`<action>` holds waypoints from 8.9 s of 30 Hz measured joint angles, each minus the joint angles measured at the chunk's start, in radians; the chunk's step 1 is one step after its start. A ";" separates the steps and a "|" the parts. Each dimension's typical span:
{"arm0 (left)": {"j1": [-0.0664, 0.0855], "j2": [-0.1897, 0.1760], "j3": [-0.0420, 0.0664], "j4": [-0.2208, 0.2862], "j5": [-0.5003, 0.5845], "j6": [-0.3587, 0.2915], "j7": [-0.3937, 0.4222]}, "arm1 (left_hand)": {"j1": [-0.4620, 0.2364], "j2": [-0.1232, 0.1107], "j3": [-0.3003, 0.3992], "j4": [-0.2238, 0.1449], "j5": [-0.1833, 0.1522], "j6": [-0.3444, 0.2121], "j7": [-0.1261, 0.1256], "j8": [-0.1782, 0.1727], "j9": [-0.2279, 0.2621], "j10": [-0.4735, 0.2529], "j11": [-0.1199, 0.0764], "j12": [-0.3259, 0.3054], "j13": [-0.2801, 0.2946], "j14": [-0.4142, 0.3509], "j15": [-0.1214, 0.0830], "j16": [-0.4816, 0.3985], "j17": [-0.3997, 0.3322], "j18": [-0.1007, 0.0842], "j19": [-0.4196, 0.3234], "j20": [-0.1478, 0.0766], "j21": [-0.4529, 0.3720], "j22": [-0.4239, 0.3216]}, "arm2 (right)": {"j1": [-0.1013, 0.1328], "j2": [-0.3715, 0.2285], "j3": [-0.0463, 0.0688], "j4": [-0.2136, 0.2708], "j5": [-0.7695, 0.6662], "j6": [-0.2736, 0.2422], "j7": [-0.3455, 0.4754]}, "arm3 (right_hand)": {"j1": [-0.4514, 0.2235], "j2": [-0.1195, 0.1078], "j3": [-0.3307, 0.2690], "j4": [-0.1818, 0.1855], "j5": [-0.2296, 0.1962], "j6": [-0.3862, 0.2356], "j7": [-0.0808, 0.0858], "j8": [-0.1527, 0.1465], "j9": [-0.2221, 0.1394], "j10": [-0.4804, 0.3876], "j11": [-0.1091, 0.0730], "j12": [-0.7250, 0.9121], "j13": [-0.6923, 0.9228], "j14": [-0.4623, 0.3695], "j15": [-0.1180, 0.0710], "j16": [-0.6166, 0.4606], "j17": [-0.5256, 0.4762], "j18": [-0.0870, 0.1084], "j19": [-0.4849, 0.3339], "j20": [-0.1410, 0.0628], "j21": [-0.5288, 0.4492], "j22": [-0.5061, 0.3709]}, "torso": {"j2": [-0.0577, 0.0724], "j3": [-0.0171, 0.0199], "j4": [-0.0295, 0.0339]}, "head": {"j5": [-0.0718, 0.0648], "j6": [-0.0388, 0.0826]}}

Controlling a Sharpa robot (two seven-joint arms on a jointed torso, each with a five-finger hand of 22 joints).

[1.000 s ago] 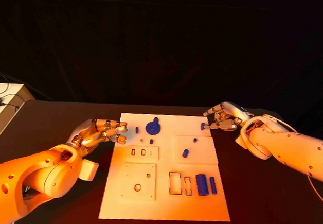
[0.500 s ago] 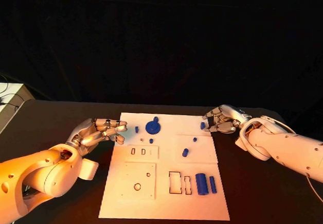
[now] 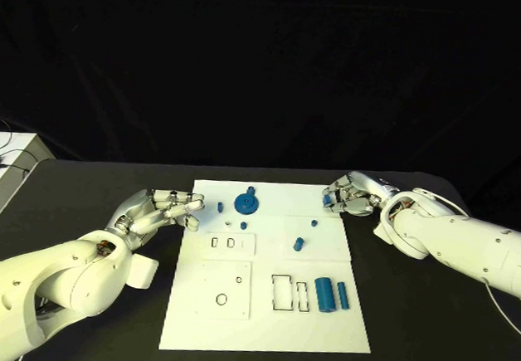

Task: Assemble the parts on the task board

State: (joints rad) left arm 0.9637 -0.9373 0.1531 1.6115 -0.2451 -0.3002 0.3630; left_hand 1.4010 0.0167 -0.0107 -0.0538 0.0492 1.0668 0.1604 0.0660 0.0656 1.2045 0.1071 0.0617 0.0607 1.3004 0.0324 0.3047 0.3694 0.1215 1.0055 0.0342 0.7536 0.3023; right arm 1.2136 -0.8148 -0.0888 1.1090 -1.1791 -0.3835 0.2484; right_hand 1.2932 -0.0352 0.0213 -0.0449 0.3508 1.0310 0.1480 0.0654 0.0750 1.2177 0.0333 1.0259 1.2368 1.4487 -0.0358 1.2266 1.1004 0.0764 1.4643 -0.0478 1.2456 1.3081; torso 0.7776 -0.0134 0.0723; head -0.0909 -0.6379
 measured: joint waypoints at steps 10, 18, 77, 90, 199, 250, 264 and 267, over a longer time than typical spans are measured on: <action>0.000 -0.001 0.000 0.000 0.000 0.000 0.000 | 0.000 0.000 0.000 0.000 0.000 0.000 0.000 0.000 0.000 0.000 0.000 0.000 0.000 0.000 0.000 0.006 0.002 0.000 0.000 0.000 0.004 0.002 | -0.005 0.004 0.000 -0.006 0.000 0.000 -0.006 | -0.006 0.017 0.012 -0.012 0.004 0.013 -0.005 0.000 0.000 0.002 0.002 0.000 0.006 0.000 0.000 0.000 0.001 0.000 0.000 0.000 0.006 0.000 | 0.000 0.0001 -0.0014 | 0.003 -0.006; 0.000 -0.001 0.000 0.000 0.000 0.000 -0.001 | 0.000 0.000 0.000 0.000 0.000 0.000 0.000 0.000 0.000 0.000 0.000 0.000 0.000 0.000 0.000 0.015 0.003 0.000 0.000 0.000 0.011 0.004 | -0.005 0.005 0.000 -0.010 -0.001 -0.001 -0.009 | -0.006 0.025 0.018 -0.018 0.004 0.021 -0.010 0.000 0.000 0.007 -0.001 0.004 0.009 0.000 0.000 0.000 0.002 0.000 0.000 0.000 0.006 0.000 | -0.002 0.0004 -0.0016 | 0.004 -0.008; -0.001 0.013 0.000 -0.020 0.000 -0.004 -0.010 | 0.000 0.000 -0.006 0.006 0.000 0.004 -0.004 0.000 0.000 0.056 -0.027 0.000 0.000 -0.012 -0.013 0.076 0.030 0.000 -0.011 -0.004 0.047 0.024 | 0.040 0.037 -0.004 0.352 -0.023 -0.065 -0.221 | -0.012 0.075 0.046 -0.050 0.013 0.101 -0.050 0.000 0.003 0.037 -0.024 0.011 0.031 0.004 -0.018 0.000 0.010 0.000 0.004 -0.018 0.014 0.000 | -0.008 -0.0032 -0.0006 | 0.030 -0.010; -0.001 0.019 0.000 -0.020 0.000 -0.011 -0.016 | 0.000 0.000 -0.011 0.011 0.000 0.007 -0.007 0.000 0.000 0.068 -0.032 0.000 0.000 -0.020 -0.013 0.105 0.045 0.000 -0.020 -0.013 0.067 0.037 | 0.026 0.088 -0.017 0.455 -0.133 -0.051 -0.406 | -0.038 0.070 0.038 -0.046 0.005 0.100 -0.050 0.000 0.004 0.037 -0.024 0.002 0.029 0.004 -0.018 0.000 0.004 0.000 0.004 -0.018 0.009 0.000 | -0.010 -0.0059 0.0009 | 0.040 -0.021; -0.001 0.008 0.000 -0.013 0.000 -0.016 -0.026 | 0.000 0.000 -0.014 0.014 0.000 0.004 -0.004 0.000 0.000 0.057 -0.021 0.000 0.000 -0.030 -0.009 0.120 0.041 0.000 -0.023 -0.009 0.070 0.040 | -0.071 0.137 -0.024 0.475 -0.468 -0.106 -0.629 | -0.043 -0.005 0.008 0.006 -0.016 0.075 -0.025 0.001 0.000 0.024 -0.015 -0.021 0.013 0.004 -0.018 -0.004 -0.002 0.000 0.000 -0.022 0.005 0.000 | -0.011 -0.0038 0.0001 | 0.055 -0.056; 0.042 0.045 0.047 -0.055 -0.261 0.019 -0.325 | -0.165 -0.046 -0.027 0.117 0.000 -0.001 -0.061 0.177 0.048 -0.008 -0.111 0.751 0.563 0.076 -0.093 0.847 0.610 0.041 0.165 -0.088 0.509 0.429 | 0.032 -0.055 -0.007 0.500 0.062 -0.281 -0.315 | -0.130 -0.019 -0.004 0.110 -0.120 0.029 -0.021 0.000 0.055 -0.008 0.003 -0.015 -0.013 -0.002 -0.009 -0.004 -0.006 0.000 0.004 -0.011 -0.003 0.000 | -0.033 0.0043 -0.0093 | 0.060 -0.038; 0.167 0.176 0.020 -0.122 -0.479 0.216 -0.744 | -0.237 -0.074 0.008 0.235 0.000 -0.011 -0.080 0.258 0.083 0.004 -0.121 0.809 0.685 0.117 -0.102 0.917 0.717 0.031 0.240 -0.089 0.591 0.615 | 0.054 -0.077 -0.007 0.387 0.381 -0.209 -0.169 | -0.135 0.009 -0.035 0.071 -0.089 0.029 -0.021 0.000 0.072 -0.012 -0.001 -0.016 -0.013 -0.002 -0.009 -0.008 -0.012 0.000 0.004 -0.011 -0.013 0.000 | -0.056 0.0169 -0.0165 | 0.069 -0.052; 0.205 0.218 -0.016 -0.154 -0.504 0.254 -0.807 | -0.259 -0.100 0.108 0.245 0.000 -0.020 -0.085 0.281 0.097 0.004 -0.121 0.809 0.701 0.117 -0.102 0.920 0.722 0.031 0.240 -0.089 0.594 0.633 | 0.055 -0.075 -0.007 0.367 0.402 -0.198 -0.158 | -0.135 0.009 -0.035 0.070 -0.089 0.029 -0.021 0.000 0.072 -0.012 -0.001 -0.016 -0.013 -0.002 -0.009 -0.008 -0.013 0.000 0.004 -0.011 -0.013 0.000 | -0.060 0.0187 -0.0171 | 0.070 -0.055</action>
State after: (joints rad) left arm 1.1688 -0.7188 0.1372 1.4572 -0.7494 -0.0467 -0.4441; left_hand 1.1417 -0.0836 0.0973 0.1907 0.0492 1.0465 0.0752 0.3465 0.1630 1.2084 -0.0142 0.8712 0.7616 1.4170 -0.0697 1.2245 1.0915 0.1529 1.2458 -0.0552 1.3476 0.9351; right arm 1.2686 -0.8898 -0.0956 1.4755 -0.7766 -0.5813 0.0904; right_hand 1.1581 -0.0262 -0.0136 0.0254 0.2615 1.0596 0.1265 0.0656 0.1474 1.2057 0.0322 1.0104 1.2233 1.4470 -0.0447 1.2189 1.0874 0.0762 1.4680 -0.0585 1.2325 1.3078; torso 0.7173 0.0053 0.0552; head -0.0214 -0.6933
